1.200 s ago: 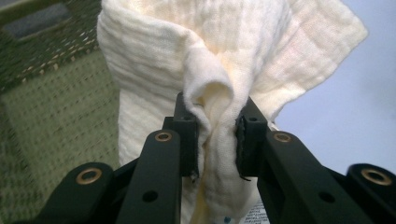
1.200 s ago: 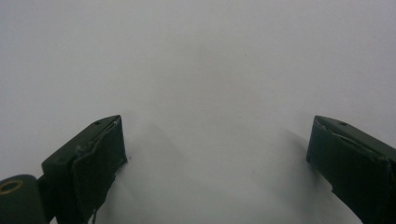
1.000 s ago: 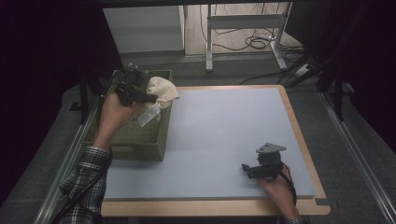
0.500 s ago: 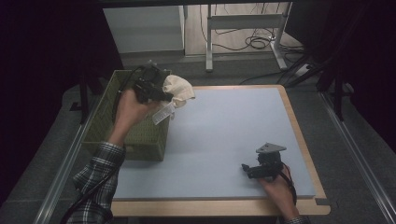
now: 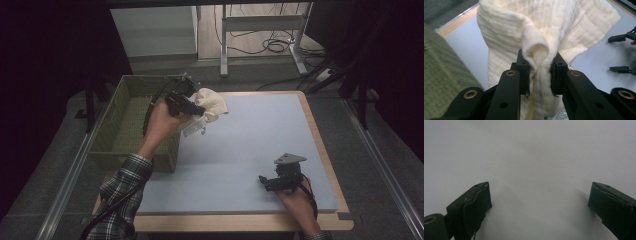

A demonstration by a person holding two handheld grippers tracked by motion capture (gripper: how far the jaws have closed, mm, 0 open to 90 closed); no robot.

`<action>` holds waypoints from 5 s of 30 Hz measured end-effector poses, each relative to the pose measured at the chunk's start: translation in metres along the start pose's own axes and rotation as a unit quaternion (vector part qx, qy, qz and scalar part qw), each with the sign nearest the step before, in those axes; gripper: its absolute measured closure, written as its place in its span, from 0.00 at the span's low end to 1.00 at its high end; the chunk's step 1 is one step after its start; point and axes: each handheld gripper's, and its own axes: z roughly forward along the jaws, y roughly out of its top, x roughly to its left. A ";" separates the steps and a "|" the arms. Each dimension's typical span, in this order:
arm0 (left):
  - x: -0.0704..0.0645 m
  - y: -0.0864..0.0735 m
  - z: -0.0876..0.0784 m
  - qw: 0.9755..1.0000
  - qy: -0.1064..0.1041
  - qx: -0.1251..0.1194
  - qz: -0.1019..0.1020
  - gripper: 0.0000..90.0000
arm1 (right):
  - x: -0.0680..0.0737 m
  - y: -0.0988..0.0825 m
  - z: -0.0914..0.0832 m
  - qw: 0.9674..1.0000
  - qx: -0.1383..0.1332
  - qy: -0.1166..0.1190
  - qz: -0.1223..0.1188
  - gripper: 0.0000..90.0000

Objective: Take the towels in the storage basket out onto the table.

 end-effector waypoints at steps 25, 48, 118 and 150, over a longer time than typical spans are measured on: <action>-0.041 -0.013 0.108 0.999 -0.031 -0.014 0.005 0.80 | -0.007 -0.001 -0.002 0.999 0.002 0.025 -0.028 0.06; -0.058 -0.031 0.158 0.997 -0.074 -0.009 0.025 0.30 | -0.007 -0.001 -0.002 0.999 0.003 0.025 -0.028 0.06; 0.009 -0.047 0.143 0.998 0.015 -0.053 -0.037 0.85 | -0.118 0.109 -0.006 1.000 -0.022 0.016 0.012 0.98; -0.089 -0.070 0.148 0.994 -0.091 -0.041 0.037 0.37 | -0.031 0.071 0.024 0.991 0.014 0.115 -0.063 0.72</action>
